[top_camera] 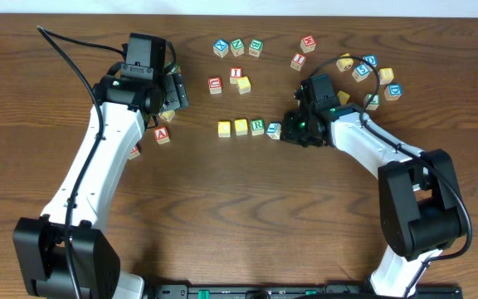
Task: Spell out CORL
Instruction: 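Lower the rotated L block beside the R block and release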
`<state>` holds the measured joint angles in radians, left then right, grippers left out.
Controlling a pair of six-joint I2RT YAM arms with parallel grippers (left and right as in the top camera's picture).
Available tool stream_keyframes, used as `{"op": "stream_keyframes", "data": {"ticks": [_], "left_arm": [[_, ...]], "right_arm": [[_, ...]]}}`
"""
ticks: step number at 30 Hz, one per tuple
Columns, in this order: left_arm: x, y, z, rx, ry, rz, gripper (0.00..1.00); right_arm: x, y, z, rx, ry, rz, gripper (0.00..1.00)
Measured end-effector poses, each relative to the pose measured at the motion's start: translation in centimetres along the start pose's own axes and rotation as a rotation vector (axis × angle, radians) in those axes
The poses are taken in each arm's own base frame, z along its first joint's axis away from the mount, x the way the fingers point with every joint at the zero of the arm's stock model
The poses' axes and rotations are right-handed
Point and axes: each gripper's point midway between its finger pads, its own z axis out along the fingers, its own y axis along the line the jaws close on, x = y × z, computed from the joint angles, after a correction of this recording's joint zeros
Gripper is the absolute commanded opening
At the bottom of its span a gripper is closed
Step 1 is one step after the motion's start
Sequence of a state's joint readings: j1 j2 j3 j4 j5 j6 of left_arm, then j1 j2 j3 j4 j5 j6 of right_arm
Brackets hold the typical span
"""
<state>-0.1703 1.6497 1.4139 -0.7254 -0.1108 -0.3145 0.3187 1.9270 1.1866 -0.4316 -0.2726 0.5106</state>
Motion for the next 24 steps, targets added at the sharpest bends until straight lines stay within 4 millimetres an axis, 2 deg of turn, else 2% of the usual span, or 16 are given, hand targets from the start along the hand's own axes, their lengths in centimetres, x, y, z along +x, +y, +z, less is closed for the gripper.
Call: {"op": "stream_keyframes", "data": {"ticks": [14,24], "left_arm": [[0.0,0.0,0.0,0.000,0.000,0.000,0.89],[0.0,0.0,0.0,0.000,0.000,0.000,0.89]], "right_arm": [[-0.2,-2.4,-0.4,0.046,0.014,0.034,0.01],[1.4,-1.5,-0.3,0.016,0.077,-0.025,0.01]]}}
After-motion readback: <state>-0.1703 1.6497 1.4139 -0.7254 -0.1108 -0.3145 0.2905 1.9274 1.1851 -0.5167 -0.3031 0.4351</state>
